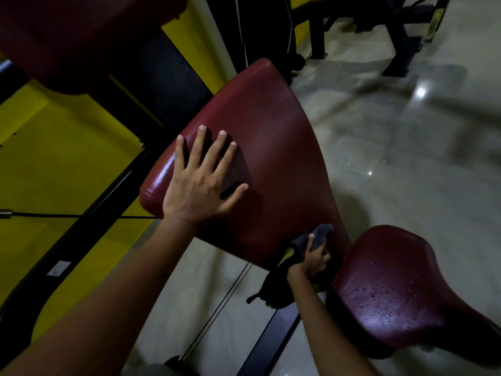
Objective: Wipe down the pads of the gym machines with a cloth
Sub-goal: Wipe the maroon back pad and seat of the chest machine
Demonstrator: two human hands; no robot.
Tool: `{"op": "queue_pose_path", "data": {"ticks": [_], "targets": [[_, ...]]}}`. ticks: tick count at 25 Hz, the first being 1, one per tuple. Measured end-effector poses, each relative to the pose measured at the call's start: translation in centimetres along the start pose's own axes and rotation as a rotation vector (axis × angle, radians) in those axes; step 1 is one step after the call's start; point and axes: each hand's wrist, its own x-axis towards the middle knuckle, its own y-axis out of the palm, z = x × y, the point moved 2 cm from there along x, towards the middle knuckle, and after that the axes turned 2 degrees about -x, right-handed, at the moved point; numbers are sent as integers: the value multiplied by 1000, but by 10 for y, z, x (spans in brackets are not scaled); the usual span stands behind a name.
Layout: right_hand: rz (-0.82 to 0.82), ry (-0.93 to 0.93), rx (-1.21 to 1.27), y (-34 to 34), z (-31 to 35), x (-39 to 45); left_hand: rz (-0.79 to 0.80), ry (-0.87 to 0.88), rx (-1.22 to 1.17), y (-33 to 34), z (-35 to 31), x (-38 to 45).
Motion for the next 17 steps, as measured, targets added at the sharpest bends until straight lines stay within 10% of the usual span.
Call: {"op": "queue_pose_path", "data": {"ticks": [4, 12, 17], "targets": [[104, 369, 46, -1, 0, 25, -2, 4, 11, 1, 1, 0], [38, -221, 90, -9, 77, -42, 73, 6, 48, -2, -5, 4], [65, 26, 35, -2, 23, 32, 62, 280, 22, 24, -59, -11]]}}
